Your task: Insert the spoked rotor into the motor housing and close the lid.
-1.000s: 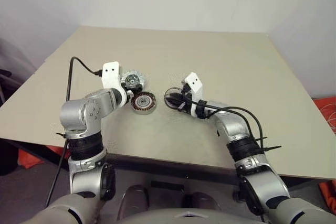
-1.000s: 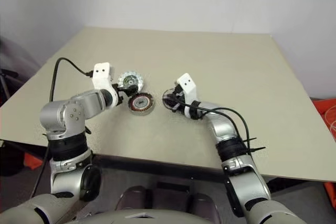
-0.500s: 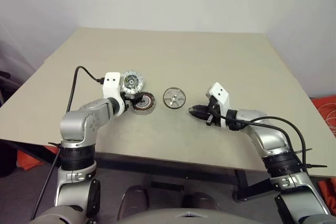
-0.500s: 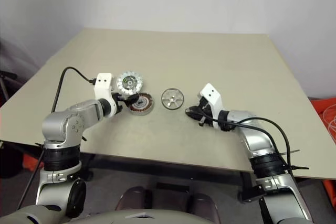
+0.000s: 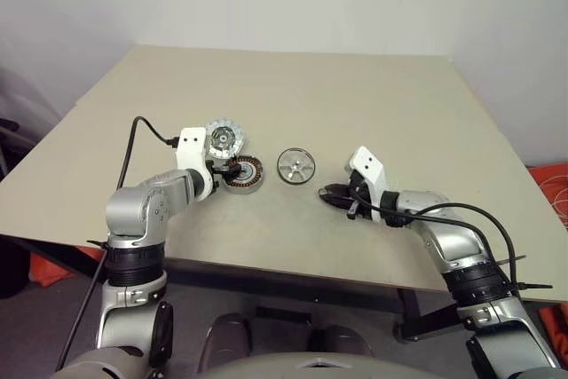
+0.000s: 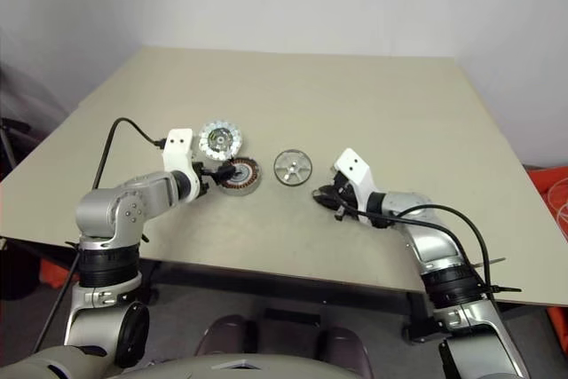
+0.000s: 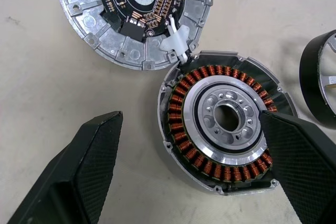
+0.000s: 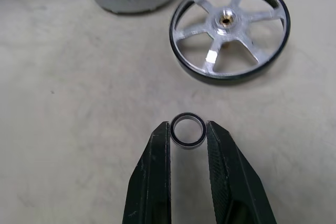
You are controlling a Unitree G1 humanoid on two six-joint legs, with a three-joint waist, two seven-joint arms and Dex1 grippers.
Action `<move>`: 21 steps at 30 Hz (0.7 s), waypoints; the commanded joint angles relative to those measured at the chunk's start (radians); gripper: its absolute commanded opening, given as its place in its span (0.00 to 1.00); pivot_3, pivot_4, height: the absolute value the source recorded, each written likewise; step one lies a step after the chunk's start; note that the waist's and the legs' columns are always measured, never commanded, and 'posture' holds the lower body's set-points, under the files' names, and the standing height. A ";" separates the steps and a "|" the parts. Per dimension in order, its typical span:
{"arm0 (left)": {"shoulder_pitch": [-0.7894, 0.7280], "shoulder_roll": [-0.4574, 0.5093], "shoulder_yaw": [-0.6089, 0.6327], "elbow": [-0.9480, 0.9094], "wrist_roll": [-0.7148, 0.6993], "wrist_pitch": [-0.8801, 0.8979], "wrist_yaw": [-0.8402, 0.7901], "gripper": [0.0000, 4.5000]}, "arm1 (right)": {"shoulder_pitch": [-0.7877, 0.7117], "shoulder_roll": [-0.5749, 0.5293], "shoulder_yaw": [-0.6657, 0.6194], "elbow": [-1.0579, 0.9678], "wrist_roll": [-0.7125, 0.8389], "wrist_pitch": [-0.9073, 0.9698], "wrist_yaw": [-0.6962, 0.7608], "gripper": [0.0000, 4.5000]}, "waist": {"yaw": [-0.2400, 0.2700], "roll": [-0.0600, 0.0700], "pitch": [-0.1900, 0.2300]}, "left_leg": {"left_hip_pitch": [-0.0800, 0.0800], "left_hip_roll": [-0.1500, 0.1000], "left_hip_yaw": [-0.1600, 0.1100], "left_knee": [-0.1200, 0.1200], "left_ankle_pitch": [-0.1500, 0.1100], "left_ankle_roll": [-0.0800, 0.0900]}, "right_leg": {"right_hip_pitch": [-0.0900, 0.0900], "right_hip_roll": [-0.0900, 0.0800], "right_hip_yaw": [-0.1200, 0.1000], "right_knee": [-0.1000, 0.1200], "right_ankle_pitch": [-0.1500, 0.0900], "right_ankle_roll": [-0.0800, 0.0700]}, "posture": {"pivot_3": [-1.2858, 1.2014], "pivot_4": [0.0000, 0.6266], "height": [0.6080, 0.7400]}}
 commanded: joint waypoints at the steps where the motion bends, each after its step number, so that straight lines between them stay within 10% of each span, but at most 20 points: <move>1: -0.012 0.003 0.008 -0.029 -0.002 -0.003 0.002 0.98 | -0.003 -0.015 -0.003 0.021 -0.011 -0.031 0.008 0.14 | 0.000 0.000 0.000 | 0.000 0.000 0.000 0.000 0.000 0.000 | 0.000 0.000 0.000 0.000 0.000 0.000 | 0.52 0.00 1.00; 6: -0.015 0.004 0.010 -0.024 0.000 -0.006 0.003 0.98 | 0.003 -0.016 0.002 0.047 -0.017 -0.047 0.020 0.14 | 0.000 0.000 0.000 | 0.000 0.000 0.000 0.000 0.000 0.000 | 0.000 0.000 0.000 0.000 0.000 0.000 | 0.52 0.00 1.00; 16: -0.019 0.006 0.010 -0.020 0.000 -0.007 0.003 0.98 | -0.003 -0.006 0.007 0.044 -0.034 -0.098 0.021 0.97 | 0.000 0.000 0.000 | 0.001 0.000 0.000 0.000 0.000 0.000 | 0.001 0.000 0.000 0.000 0.000 0.000 | 0.52 0.00 1.00; 21: -0.071 -0.030 0.049 -0.024 -0.015 0.052 0.025 0.98 | -0.006 0.011 0.003 0.052 -0.035 -0.104 0.006 0.97 | 0.000 0.000 0.000 | 0.000 0.000 0.000 0.000 0.000 0.000 | 0.000 0.000 0.000 0.000 0.002 -0.003 | 0.52 0.00 1.00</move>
